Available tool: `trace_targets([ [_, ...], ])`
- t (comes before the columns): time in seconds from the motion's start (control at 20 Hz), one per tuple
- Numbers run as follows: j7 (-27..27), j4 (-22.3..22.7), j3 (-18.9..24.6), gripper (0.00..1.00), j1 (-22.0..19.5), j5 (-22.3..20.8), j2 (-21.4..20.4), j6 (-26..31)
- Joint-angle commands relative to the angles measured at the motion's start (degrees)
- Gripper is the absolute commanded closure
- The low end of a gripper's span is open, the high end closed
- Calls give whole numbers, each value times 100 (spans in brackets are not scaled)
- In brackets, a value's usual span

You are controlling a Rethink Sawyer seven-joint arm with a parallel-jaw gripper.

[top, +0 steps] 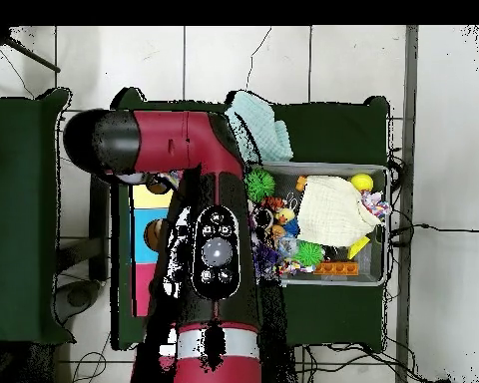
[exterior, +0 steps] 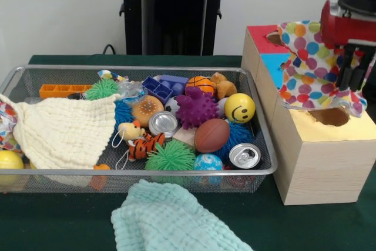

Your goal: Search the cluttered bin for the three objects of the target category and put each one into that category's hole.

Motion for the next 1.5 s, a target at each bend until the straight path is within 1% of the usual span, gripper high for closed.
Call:
trace_targets([
  [0.05, -175, 158, 293, 100, -292, -202, -167, 295],
  [0.3, -32, 315, 343, 100, -261, -246, -36, -106],
  [0.7, 204, 431, 287, 100, -173, -272, 61, -291],
  [1.15, 601, 793, 201, 100, -18, -249, 139, -758],
  [1.5, 674, 1132, 298, 100, -46, -176, 326, -1410],
])
